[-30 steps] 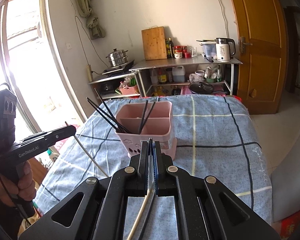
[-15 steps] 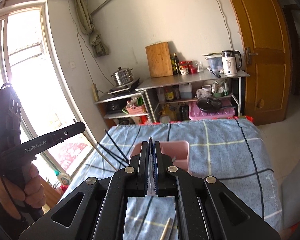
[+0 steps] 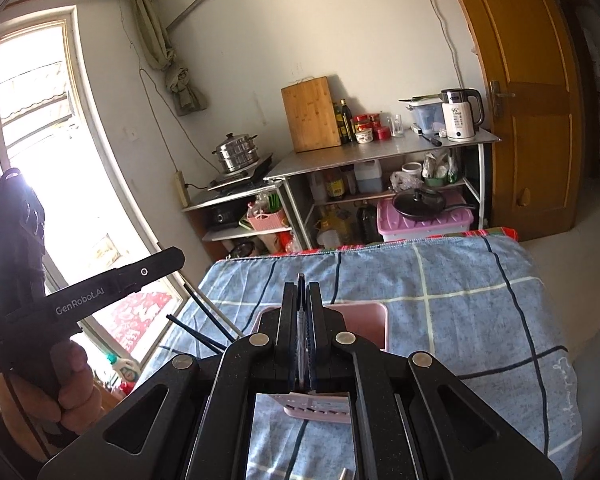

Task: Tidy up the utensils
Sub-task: 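Lower the chopsticks into the basket and open both tools, then withdraw both open tools from the basket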

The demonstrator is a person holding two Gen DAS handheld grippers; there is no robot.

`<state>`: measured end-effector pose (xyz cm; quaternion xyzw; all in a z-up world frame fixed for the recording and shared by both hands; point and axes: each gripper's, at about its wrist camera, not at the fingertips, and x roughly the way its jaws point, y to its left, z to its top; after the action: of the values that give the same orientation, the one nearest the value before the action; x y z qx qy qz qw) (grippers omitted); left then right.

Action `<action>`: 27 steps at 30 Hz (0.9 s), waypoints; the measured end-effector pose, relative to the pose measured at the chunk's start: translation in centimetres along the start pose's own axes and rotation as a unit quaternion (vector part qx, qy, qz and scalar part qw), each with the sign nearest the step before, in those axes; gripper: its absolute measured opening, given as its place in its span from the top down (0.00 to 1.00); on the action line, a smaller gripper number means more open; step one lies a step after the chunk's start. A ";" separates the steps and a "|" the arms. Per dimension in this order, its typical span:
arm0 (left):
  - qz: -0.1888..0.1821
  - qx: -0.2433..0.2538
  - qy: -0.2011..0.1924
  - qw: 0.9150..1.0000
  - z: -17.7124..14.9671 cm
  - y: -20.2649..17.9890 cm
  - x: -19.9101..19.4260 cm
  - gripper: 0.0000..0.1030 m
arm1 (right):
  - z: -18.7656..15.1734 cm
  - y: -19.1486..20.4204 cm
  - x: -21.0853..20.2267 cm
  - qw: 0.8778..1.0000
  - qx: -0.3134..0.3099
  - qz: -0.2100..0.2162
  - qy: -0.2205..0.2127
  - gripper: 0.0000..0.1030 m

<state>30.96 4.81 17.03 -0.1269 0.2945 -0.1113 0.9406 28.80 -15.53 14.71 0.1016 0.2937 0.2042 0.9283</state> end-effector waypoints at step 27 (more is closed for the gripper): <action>0.038 0.017 0.013 0.999 -2.6 0.8 1.2 0.70 | -1.7 -0.5 1.0 0.999 -0.017 -0.019 0.033 0.87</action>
<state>30.47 4.77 14.11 -0.0981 0.3094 -0.0819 0.9423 28.73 -15.41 12.69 0.0731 0.3223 0.1950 0.9235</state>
